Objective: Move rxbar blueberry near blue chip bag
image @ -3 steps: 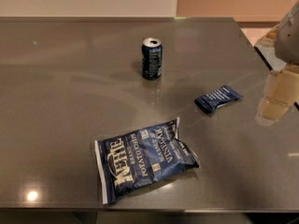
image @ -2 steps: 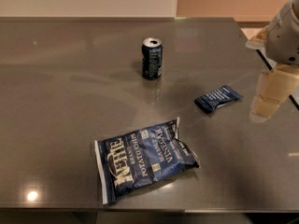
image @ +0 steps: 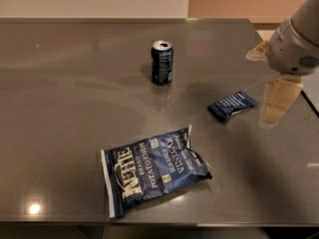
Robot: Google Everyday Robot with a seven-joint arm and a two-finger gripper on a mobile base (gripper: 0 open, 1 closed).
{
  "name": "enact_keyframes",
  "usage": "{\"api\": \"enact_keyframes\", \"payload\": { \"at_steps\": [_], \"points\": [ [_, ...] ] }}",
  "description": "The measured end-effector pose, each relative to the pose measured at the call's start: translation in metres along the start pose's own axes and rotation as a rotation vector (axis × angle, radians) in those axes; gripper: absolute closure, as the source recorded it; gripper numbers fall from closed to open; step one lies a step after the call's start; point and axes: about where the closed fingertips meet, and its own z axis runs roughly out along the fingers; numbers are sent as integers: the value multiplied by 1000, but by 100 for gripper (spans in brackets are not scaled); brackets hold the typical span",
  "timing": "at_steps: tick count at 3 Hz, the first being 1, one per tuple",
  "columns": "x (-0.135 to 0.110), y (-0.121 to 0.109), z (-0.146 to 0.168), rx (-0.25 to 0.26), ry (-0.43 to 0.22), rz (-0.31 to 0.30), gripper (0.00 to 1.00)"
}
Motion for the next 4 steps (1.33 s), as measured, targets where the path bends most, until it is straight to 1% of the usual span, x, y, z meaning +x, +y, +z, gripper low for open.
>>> {"api": "enact_keyframes", "payload": {
  "at_steps": [2,3,4],
  "points": [
    [5,-25,43,-76,-42,-108,0],
    [6,-41,66,-102,-40,-145,0],
    [8,-51,87,-137,-38,-170,0]
  ]
}}
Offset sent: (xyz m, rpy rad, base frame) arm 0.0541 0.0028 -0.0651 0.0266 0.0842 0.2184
